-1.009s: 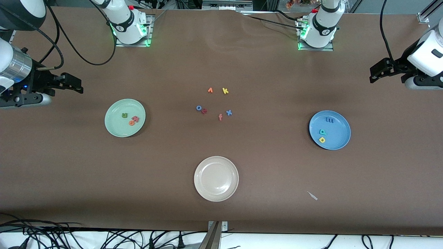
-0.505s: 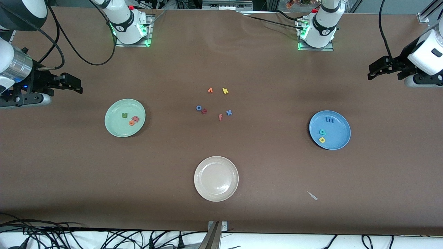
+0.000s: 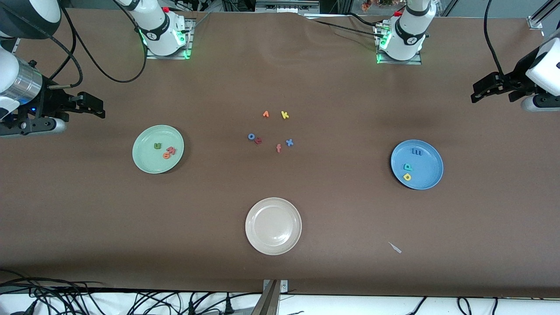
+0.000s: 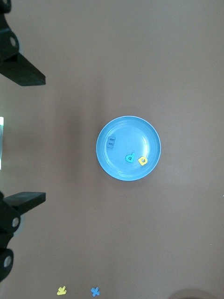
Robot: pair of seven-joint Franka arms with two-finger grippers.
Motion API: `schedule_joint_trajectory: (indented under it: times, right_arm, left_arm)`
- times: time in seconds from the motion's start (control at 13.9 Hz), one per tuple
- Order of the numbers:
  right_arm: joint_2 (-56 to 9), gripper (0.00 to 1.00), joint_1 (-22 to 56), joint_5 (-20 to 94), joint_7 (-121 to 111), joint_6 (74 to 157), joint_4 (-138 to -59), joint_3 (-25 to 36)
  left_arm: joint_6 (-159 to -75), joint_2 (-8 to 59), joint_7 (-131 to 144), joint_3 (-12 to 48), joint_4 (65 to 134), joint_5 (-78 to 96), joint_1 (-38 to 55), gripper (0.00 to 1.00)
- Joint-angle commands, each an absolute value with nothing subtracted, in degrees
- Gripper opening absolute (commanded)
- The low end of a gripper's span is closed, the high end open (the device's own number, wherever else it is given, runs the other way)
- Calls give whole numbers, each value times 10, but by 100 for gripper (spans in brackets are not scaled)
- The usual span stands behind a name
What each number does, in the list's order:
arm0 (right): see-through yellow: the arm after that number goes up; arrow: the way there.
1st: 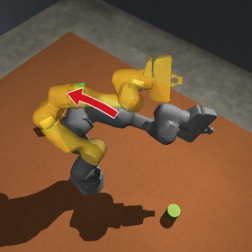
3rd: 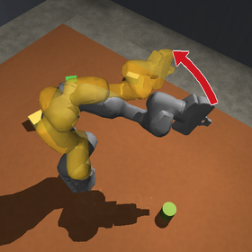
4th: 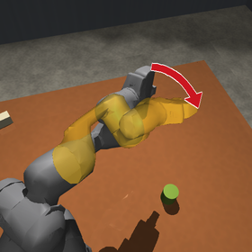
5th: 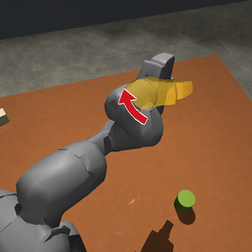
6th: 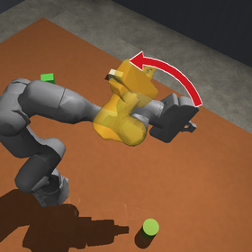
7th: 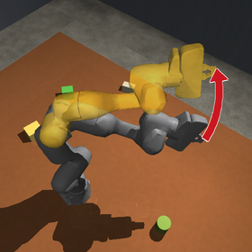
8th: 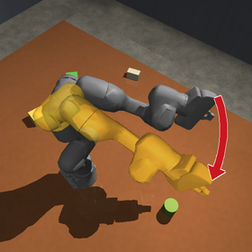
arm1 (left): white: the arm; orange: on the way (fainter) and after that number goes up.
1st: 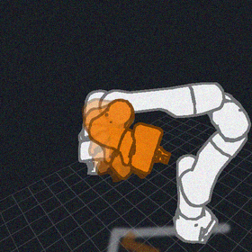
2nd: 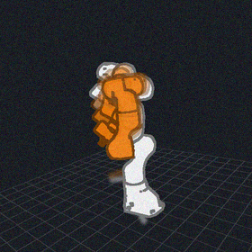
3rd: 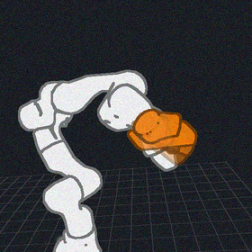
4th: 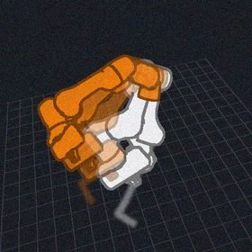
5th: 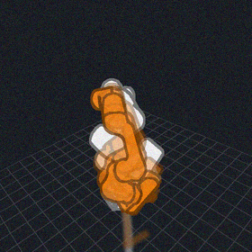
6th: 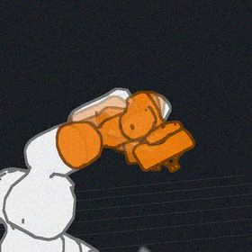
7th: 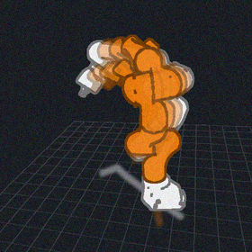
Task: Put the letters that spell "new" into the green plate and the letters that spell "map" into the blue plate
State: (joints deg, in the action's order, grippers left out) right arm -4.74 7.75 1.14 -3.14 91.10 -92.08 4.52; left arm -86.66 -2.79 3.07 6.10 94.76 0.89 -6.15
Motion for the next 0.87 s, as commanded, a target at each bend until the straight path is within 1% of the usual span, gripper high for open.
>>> schedule_joint_trajectory:
  times: [0.0,0.79]
  right_arm:
    - [-48,100,80,1,-33,900,-906,45]
    - [-48,100,81,2,-34,902,-906,44]
  left_arm:
    - [-867,-32,23,62,940,26,-67,100]
    - [-867,-32,24,63,940,26,-67,100]
